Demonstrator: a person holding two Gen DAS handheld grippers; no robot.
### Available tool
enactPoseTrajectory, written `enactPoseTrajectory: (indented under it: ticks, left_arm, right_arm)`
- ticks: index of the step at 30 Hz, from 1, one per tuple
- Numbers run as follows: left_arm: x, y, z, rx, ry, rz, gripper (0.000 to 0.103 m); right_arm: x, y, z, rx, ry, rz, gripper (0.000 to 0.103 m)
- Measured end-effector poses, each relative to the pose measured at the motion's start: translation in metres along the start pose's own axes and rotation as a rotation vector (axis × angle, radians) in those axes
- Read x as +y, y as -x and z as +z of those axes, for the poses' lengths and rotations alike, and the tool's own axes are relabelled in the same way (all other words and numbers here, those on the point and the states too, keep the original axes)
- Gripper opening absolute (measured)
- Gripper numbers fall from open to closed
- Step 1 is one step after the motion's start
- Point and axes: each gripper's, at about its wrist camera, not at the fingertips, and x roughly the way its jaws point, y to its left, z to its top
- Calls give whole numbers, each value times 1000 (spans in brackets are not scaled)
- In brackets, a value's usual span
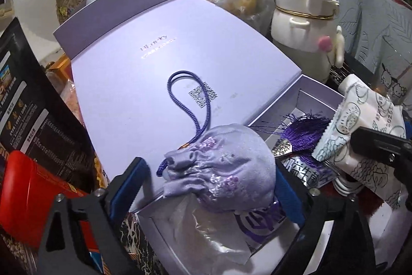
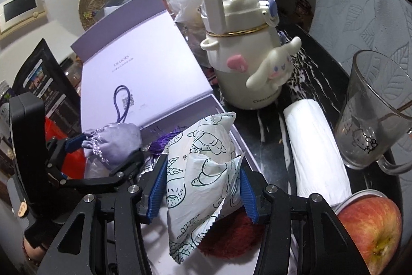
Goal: Organize soft objects
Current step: 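Lower the purple pouch into the box with the left tool while the right tool drops the white bag in, then withdraw both open tools from the lavender box back over the table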
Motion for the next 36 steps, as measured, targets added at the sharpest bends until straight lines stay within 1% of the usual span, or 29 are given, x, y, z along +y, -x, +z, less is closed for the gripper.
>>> enactPoseTrajectory:
  ticks: [3, 6, 7, 8, 11, 17, 20, 21, 24, 28, 33, 36]
  left_arm:
    - [1, 0, 2, 4, 6, 1, 98]
    - [3, 1, 1, 2, 16, -7, 98]
    - [4, 2, 1, -1, 21, -12, 98]
    - [4, 4, 0, -6, 22, -17, 98]
    - [5, 12, 1, -37, 0, -20, 98]
    - [9, 44, 4, -130, 36, -42, 98]
    - [7, 61, 3, -165, 23, -40, 98]
    - [7, 68, 1, -181, 16, -37, 98]
    - [5, 83, -1, -203, 10, -32, 98]
    - [6, 102, -4, -205, 37, -58, 98]
    - [10, 133, -8, -236, 49, -67, 98]
    - [13, 158, -13, -260, 64, -76, 98]
  right_arm:
    - [0, 0, 0, 10, 0, -12, 57]
    - [3, 1, 1, 17, 7, -34, 59]
    - [3, 1, 1, 22, 6, -36, 61]
    - [3, 1, 1, 26, 6, -37, 67]
    - [4, 2, 1, 34, 8, -54, 71]
    - [9, 4, 1, 26, 26, -78, 71]
    - [9, 12, 2, 12, 9, -40, 71]
    - [9, 16, 3, -1, 8, -36, 71]
    - [12, 32, 4, -38, 41, -58, 71]
    - [19, 57, 3, -79, 60, -69, 71]
    - [32, 93, 1, -126, 88, -73, 71]
    - [39, 116, -2, -154, 94, -74, 71]
